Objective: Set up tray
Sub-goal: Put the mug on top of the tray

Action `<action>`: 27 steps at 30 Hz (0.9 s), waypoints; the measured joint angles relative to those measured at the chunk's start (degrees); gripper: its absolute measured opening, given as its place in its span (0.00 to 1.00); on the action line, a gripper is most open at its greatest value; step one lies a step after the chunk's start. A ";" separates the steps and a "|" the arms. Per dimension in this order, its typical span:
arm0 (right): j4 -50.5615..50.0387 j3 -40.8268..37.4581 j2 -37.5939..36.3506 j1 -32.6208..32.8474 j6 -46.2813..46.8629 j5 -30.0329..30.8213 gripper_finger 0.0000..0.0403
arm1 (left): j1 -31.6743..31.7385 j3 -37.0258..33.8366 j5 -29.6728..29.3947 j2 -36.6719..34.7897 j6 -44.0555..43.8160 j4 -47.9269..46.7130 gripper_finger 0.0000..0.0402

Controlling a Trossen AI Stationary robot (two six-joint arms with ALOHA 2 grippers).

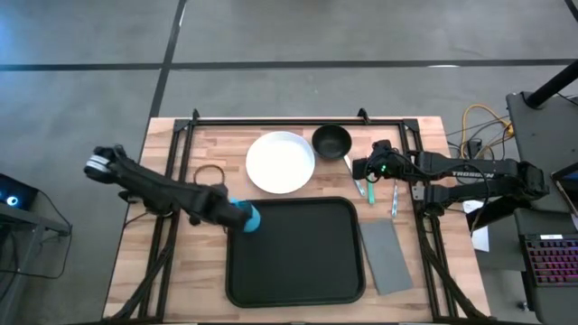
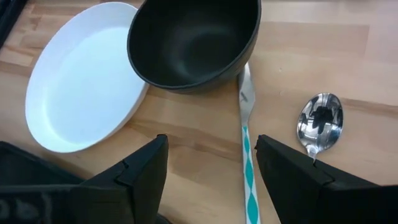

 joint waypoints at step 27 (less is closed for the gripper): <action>0.56 -0.02 0.00 0.01 -8.14 -4.84 0.57 | -1.97 2.56 6.42 9.56 -5.85 -0.78 0.01</action>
